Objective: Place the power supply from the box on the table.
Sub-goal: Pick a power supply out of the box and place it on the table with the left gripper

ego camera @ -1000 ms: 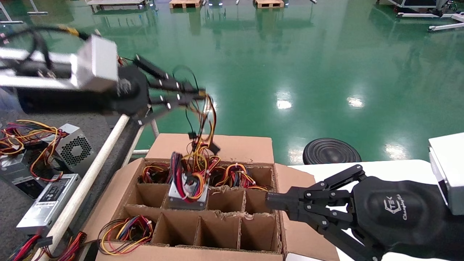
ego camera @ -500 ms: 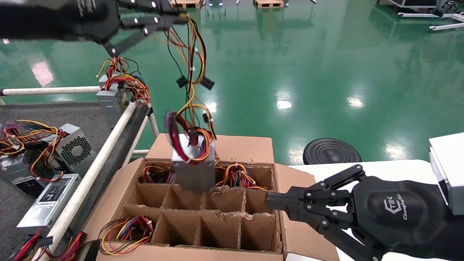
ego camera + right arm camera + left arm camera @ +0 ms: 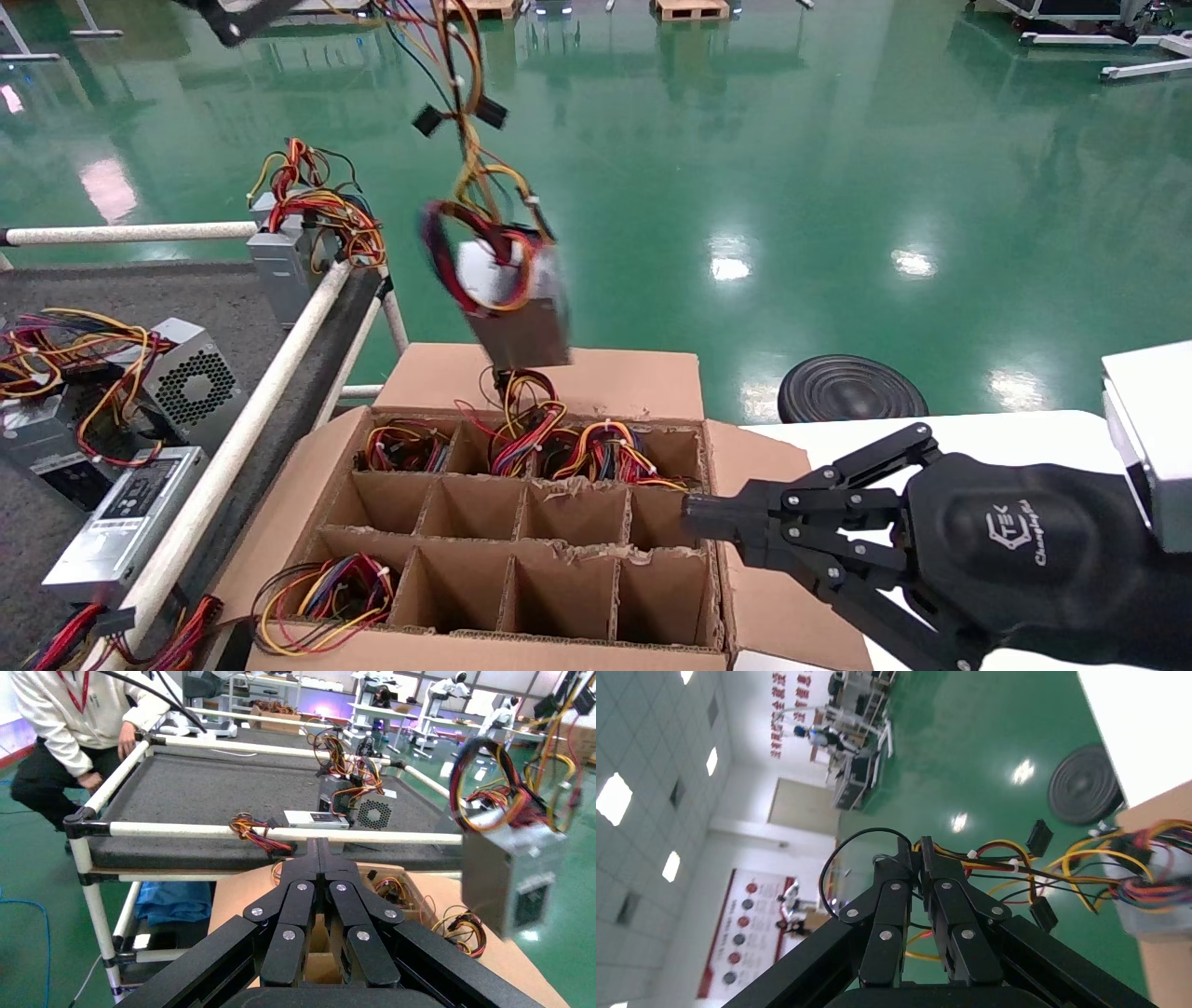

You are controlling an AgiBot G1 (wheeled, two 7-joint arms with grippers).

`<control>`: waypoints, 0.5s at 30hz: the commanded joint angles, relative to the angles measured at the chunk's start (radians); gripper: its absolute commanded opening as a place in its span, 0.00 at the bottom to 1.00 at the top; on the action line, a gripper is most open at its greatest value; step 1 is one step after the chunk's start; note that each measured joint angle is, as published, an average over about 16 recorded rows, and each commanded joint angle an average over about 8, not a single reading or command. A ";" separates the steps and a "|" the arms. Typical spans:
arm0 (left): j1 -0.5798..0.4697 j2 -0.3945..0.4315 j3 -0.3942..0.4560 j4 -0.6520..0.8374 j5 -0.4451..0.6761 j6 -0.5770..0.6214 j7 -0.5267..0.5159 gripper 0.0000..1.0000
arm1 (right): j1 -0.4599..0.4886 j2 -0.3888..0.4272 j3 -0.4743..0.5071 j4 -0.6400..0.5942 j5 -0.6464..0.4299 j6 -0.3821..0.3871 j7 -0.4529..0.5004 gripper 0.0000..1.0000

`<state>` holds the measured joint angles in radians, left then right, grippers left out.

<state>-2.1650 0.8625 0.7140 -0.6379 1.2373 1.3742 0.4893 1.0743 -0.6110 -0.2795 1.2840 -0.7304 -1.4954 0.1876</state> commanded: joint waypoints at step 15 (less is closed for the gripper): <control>-0.154 0.026 0.008 0.192 0.209 -0.143 0.120 0.00 | 0.000 0.000 0.000 0.000 0.000 0.000 0.000 0.00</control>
<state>-2.3171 0.8880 0.7232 -0.4492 1.4456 1.2323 0.6060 1.0743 -0.6110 -0.2795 1.2840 -0.7304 -1.4954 0.1876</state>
